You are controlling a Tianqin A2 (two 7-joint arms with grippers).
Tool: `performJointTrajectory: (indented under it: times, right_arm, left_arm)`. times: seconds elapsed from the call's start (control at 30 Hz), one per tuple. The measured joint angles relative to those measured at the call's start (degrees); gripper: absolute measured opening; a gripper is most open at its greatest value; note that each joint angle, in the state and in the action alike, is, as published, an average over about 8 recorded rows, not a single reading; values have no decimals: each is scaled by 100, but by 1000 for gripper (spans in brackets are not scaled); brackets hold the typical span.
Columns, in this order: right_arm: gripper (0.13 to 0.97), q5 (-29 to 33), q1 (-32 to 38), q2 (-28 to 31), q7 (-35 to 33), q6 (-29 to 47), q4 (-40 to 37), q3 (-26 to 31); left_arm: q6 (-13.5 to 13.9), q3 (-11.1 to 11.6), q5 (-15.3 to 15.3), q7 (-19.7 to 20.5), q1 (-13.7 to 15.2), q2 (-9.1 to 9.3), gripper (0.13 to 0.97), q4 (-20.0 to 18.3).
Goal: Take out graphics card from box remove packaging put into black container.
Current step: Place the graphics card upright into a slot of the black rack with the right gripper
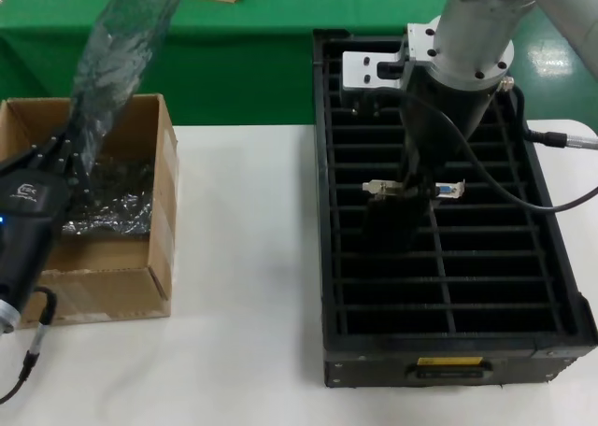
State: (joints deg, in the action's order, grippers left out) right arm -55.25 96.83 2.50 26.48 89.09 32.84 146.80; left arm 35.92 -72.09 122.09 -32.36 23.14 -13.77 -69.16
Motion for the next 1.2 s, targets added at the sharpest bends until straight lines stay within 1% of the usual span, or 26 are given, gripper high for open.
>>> performJointTrajectory:
  times: [0.37,0.67,1.07,1.2]
  right_arm:
    - [191,92,-18,-155,-161,-55,-247,-122]
    - [191,143,-45,-207,-238,-60,-329,-198]
    - [191,125,-155,-31,-115,52,51,-197]
    - [209,35,-195,86,-21,72,259,-119]
  left_arm:
    - [-5,-15,-7,14,9,1,139,7]
    - [-36,-49,-22,94,-34,-12,139,-75]
    - [-118,-152,-58,335,-207,-41,139,-395]
    - [-148,-192,-74,428,-299,-50,139,-549]
